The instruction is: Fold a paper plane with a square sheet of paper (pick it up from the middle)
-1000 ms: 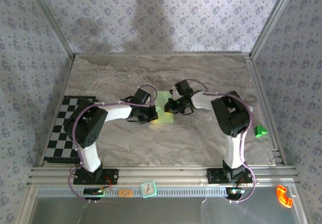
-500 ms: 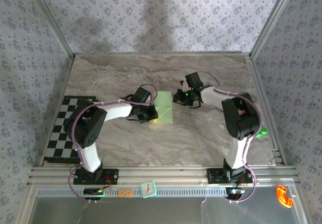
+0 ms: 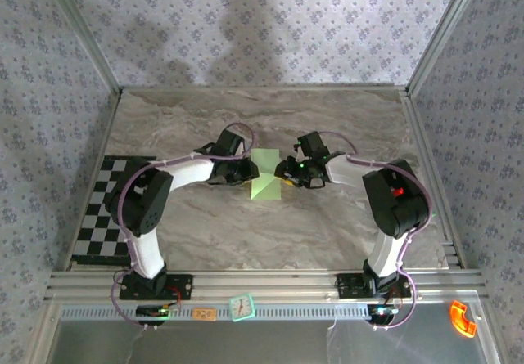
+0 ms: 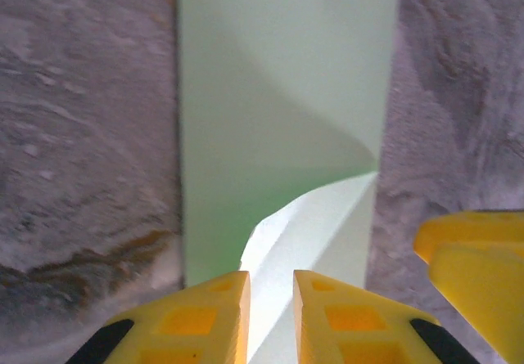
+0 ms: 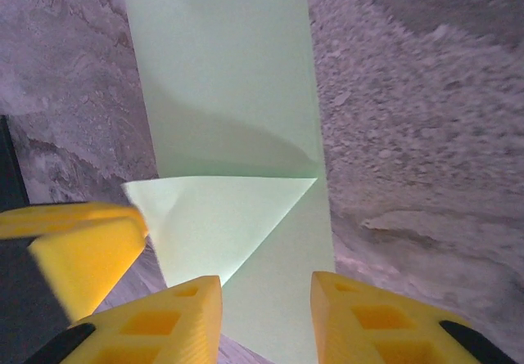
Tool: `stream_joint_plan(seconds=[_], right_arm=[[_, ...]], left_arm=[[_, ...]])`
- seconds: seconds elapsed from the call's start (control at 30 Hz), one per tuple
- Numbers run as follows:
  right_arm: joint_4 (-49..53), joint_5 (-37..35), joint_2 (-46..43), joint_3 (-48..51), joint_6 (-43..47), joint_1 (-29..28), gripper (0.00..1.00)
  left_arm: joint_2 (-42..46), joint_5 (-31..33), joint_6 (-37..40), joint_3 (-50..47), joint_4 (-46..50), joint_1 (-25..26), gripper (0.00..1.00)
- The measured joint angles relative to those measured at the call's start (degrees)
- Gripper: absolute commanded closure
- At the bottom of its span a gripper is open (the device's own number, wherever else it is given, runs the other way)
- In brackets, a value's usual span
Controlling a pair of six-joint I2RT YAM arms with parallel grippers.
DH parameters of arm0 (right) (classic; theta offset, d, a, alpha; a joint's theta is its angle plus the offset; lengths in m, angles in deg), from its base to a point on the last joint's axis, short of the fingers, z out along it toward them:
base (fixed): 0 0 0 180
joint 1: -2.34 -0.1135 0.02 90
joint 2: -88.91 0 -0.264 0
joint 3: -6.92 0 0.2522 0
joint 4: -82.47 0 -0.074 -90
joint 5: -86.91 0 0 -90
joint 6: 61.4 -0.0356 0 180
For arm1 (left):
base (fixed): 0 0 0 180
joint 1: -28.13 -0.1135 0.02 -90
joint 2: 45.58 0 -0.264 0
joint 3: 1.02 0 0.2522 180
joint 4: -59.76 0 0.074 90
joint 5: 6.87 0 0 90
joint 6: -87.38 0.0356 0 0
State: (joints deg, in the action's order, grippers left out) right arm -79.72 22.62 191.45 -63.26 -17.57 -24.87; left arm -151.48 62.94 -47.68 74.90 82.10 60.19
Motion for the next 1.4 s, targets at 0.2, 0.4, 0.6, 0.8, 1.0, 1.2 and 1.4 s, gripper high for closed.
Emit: stream_joint_plan(seconds=[0.2,0.4,0.6,0.8,1.0,1.2,1.4], right_arm=[[-0.5,0.0,2.7,-1.8,-2.5,-1.4,0.63],[-0.6,0.0,4.9,-4.1,-4.3,-2.1,0.65],[-0.3,-1.5,5.2,-4.3,-6.6,-2.6,0.65],[0.1,-2.2,5.2,-4.3,-7.5,-2.6,0.67],[-0.7,-1.5,6.4,-4.8,-8.2,-2.9,0.73],[-3.9,0.8,6.7,-4.9,-8.5,-3.7,0.80],[-8.4,2.5,6.7,-4.3,-8.5,-4.2,0.85]], left_arm=[[-2.1,-0.2,-0.1,-0.8,-1.6,-1.3,0.78],[-2.1,-0.3,-1.0,-1.9,-3.3,-1.5,0.82],[-2.1,-0.4,-1.5,-2.3,-3.8,-1.7,0.86],[-2.2,-0.3,-1.6,-2.3,-3.7,-1.7,0.88],[-2.2,-0.2,-1.6,-2.3,-3.6,-1.7,0.88],[-2.2,-0.2,-1.6,-2.3,-3.6,-1.7,0.88],[-2.2,-0.1,-1.6,-2.3,-3.5,-1.7,0.88]])
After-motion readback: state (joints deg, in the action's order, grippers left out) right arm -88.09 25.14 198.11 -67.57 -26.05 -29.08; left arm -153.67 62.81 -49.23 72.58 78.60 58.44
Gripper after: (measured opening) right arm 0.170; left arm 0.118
